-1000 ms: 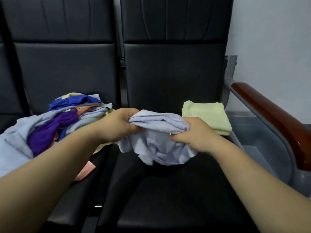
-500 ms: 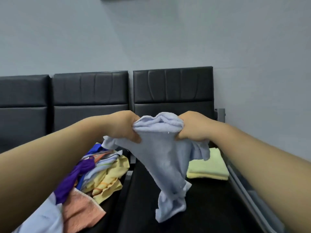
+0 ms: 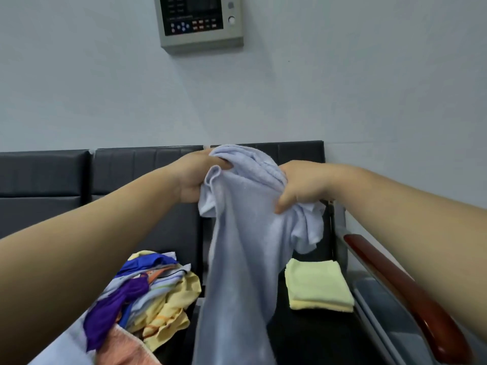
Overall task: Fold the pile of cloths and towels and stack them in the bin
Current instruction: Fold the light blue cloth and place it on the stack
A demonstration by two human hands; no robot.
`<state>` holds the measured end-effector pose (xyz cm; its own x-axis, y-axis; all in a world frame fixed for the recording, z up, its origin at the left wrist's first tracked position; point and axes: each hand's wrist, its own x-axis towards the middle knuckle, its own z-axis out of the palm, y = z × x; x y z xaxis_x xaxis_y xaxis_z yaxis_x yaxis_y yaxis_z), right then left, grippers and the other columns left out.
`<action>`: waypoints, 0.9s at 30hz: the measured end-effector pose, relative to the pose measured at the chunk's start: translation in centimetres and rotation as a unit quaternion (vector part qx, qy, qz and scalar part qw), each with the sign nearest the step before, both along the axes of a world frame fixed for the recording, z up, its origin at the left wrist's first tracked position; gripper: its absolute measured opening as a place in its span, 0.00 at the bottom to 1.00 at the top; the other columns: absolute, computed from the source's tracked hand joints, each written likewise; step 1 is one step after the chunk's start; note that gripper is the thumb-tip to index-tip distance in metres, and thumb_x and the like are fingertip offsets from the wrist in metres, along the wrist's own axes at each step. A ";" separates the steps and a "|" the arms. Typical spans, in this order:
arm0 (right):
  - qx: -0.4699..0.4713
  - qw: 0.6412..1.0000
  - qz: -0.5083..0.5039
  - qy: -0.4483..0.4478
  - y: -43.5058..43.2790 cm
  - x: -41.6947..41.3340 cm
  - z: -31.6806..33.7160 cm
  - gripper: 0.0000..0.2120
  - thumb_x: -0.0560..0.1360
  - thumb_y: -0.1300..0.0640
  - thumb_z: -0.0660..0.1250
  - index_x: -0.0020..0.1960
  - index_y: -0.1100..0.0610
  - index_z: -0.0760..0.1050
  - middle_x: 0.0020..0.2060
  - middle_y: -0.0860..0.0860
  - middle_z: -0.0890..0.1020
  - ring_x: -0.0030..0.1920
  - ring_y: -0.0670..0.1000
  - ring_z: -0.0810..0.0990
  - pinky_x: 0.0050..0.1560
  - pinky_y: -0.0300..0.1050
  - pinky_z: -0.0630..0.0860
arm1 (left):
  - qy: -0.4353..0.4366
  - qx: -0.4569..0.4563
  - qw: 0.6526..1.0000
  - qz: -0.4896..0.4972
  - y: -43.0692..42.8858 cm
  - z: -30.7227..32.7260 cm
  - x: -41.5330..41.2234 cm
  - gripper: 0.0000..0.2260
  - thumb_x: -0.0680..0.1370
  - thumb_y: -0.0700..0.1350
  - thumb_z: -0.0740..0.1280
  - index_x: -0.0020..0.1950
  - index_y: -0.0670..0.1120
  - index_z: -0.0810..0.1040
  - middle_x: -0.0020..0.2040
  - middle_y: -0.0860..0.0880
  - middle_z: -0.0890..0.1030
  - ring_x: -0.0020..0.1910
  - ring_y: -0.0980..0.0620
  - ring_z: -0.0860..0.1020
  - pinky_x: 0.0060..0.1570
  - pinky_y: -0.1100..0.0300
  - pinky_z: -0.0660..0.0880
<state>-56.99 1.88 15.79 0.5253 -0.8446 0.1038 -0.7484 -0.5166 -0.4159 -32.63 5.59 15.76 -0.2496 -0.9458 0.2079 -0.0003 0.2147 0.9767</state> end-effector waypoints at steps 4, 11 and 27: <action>-0.008 0.998 -0.057 0.000 0.5 -0.4 0.4 0.11 0.68 0.50 0.78 0.41 0.55 0.80 0.31 0.48 0.80 0.33 0.52 0.78 0.36 0.45 0.75 | -0.214 -0.032 0.976 0.005 0.9 -0.4 0.0 0.12 0.76 0.39 0.75 0.59 0.43 0.82 0.54 0.44 0.86 0.52 0.47 0.85 0.51 0.55 0.81; 0.187 0.947 0.043 -0.258 0.7 -0.7 -1.2 0.13 0.77 0.64 0.72 0.62 0.60 0.82 0.53 0.60 0.87 0.56 0.61 0.86 0.57 0.54 0.82 | -0.459 -0.013 0.886 0.055 1.2 0.1 1.7 0.07 0.75 0.44 0.77 0.51 0.46 0.84 0.49 0.49 0.87 0.52 0.46 0.85 0.56 0.53 0.80; 0.100 0.985 -0.007 -0.139 0.0 0.1 -0.5 0.10 0.69 0.57 0.77 0.49 0.59 0.83 0.38 0.57 0.81 0.39 0.55 0.80 0.41 0.47 0.74 | -0.587 -0.021 0.807 0.059 1.0 1.1 1.8 0.05 0.74 0.50 0.77 0.39 0.52 0.85 0.37 0.52 0.85 0.40 0.50 0.83 0.50 0.55 0.78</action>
